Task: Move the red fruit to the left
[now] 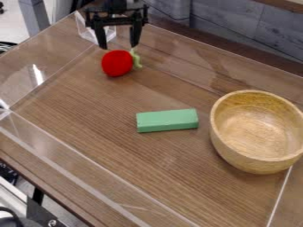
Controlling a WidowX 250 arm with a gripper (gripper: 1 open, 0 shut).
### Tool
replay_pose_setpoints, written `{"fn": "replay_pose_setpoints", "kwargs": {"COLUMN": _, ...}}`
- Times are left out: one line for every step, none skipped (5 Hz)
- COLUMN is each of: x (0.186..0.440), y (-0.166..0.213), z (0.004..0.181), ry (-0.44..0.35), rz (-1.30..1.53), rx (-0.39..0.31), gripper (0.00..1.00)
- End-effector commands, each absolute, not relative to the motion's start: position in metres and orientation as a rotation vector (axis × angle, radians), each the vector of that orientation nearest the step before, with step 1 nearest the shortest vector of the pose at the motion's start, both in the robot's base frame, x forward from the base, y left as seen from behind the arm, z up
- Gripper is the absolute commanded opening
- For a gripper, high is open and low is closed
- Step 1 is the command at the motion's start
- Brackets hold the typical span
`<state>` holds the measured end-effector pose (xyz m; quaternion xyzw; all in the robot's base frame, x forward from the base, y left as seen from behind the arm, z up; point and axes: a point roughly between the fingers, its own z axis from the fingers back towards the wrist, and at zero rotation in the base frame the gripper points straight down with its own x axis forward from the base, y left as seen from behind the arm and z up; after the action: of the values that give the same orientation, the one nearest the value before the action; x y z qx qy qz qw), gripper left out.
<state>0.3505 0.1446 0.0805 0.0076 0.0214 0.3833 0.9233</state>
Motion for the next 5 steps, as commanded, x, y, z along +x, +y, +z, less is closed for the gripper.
{"fn": "replay_pose_setpoints", "kwargs": {"x": 0.355, "y": 0.138, "z": 0.124, "ry": -0.064, "rz": 0.804, "rx": 0.016, "gripper": 1.0}}
{"fn": "replay_pose_setpoints", "kwargs": {"x": 0.354, "y": 0.127, "z": 0.134, "ry": -0.073, "rz": 0.823, "rx": 0.018, "gripper": 1.0}}
{"fn": "replay_pose_setpoints", "kwargs": {"x": 0.354, "y": 0.124, "z": 0.147, "ry": -0.082, "rz": 0.859, "rx": 0.024, "gripper": 1.0}}
{"fn": "replay_pose_setpoints", "kwargs": {"x": 0.354, "y": 0.121, "z": 0.159, "ry": -0.088, "rz": 0.889, "rx": 0.03, "gripper": 1.0}}
{"fn": "replay_pose_setpoints", "kwargs": {"x": 0.356, "y": 0.114, "z": 0.17, "ry": -0.088, "rz": 0.845, "rx": 0.038, "gripper": 1.0}}
